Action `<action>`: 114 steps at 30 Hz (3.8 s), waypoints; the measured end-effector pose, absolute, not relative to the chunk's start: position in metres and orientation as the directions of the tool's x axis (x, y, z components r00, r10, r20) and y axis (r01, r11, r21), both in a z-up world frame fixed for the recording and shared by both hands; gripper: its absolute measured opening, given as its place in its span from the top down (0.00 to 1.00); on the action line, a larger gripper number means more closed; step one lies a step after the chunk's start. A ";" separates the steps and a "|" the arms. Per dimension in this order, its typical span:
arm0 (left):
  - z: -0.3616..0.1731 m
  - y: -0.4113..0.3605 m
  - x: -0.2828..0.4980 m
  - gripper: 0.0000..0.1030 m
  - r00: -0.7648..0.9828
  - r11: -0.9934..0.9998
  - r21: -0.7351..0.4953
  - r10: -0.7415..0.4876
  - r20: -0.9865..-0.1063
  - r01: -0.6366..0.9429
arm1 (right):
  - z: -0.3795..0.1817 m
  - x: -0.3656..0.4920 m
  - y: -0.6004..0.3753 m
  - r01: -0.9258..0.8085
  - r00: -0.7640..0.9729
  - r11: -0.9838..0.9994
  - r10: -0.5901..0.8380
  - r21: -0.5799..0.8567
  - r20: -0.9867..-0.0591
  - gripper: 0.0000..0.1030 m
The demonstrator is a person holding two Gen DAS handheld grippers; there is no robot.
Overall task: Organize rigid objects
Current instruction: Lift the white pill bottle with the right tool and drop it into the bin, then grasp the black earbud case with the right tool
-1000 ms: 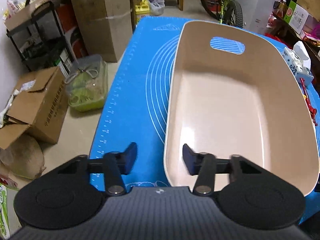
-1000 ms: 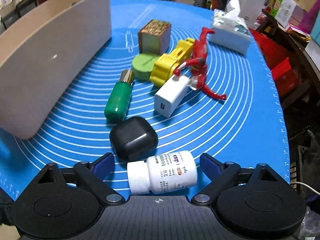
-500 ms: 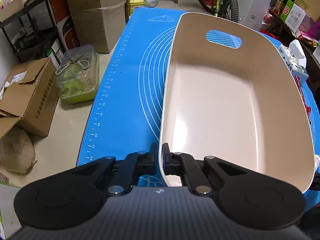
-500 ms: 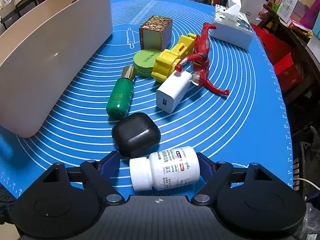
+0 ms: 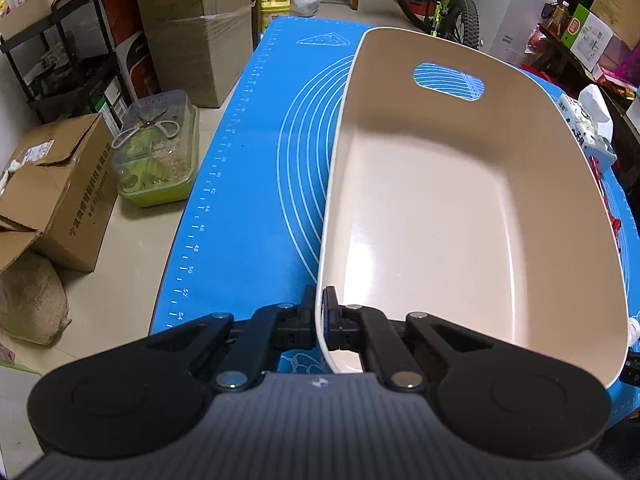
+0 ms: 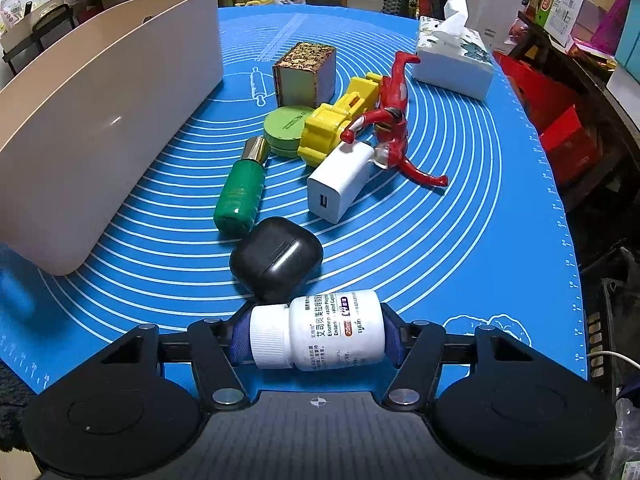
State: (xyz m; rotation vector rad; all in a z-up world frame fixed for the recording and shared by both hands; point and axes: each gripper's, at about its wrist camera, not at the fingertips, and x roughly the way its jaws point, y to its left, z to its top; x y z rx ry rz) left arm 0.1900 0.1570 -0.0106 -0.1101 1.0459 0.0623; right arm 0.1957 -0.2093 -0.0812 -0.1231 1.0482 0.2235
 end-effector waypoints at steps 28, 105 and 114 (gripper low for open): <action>-0.013 0.159 0.190 0.95 0.498 0.991 -0.067 0.001 -0.867 -0.118 | 0.056 0.235 -0.038 -0.367 0.737 0.926 0.348 0.089 -0.579 0.36; -0.013 0.160 0.190 0.95 0.497 0.988 -0.069 0.009 -0.867 -0.138 | -0.078 0.208 -0.174 0.008 0.518 1.000 0.005 0.011 -0.855 0.51; -0.013 0.160 0.190 0.95 0.497 0.988 -0.068 0.010 -0.867 -0.139 | -0.066 0.197 -0.184 0.046 0.565 0.998 0.003 0.035 -0.825 0.51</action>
